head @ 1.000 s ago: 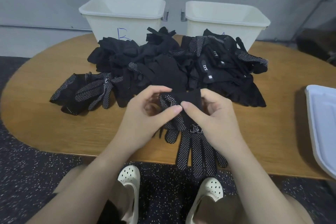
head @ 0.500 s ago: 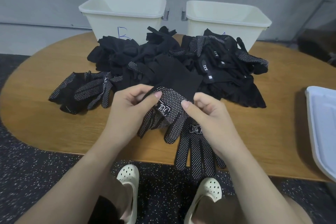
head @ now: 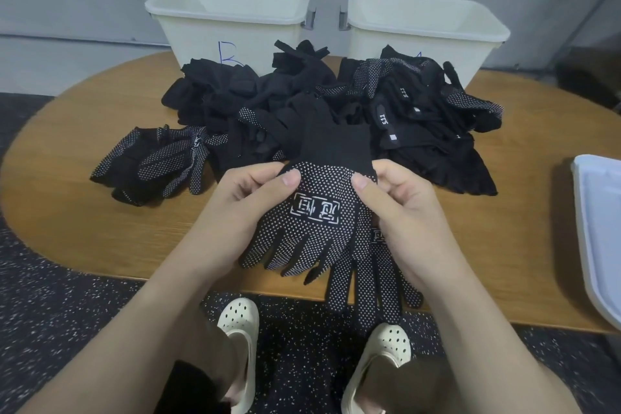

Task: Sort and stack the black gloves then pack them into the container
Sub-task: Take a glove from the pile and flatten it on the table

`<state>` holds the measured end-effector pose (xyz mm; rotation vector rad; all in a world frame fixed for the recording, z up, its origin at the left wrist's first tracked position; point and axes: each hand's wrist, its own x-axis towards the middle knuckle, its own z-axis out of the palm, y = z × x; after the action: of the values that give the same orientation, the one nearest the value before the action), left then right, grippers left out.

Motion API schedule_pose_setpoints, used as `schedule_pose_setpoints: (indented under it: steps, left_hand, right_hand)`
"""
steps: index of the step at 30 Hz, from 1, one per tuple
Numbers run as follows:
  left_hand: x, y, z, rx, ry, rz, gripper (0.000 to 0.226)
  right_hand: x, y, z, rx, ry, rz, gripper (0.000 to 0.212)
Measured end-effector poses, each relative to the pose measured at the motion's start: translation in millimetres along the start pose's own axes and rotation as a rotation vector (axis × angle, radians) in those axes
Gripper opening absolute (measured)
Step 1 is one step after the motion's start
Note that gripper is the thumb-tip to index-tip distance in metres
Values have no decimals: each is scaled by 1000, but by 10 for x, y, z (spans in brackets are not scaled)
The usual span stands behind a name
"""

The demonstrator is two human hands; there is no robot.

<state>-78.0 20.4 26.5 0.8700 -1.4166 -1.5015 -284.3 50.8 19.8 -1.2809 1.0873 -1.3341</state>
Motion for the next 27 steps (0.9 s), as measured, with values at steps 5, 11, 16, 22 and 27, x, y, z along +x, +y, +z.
schedule_pose_setpoints:
  steps: [5, 11, 16, 22, 27]
  left_hand:
    - [114, -97, 15, 7, 84, -13, 24]
    - [120, -142, 173, 293, 387, 139, 4]
    - [85, -192, 309, 420, 462, 322, 9]
    - [89, -227, 382, 295, 268, 255, 14]
    - [95, -197, 400, -7, 235, 150, 38]
  right_hand:
    - [-3, -6, -30, 9, 51, -20, 15]
    - [-9, 7, -85, 18, 106, -91, 11]
    - [-2, 8, -108, -40, 139, -137, 15]
    - [-19, 12, -59, -135, 106, -165, 15]
    - [-19, -12, 24, -190, 20, -197, 33]
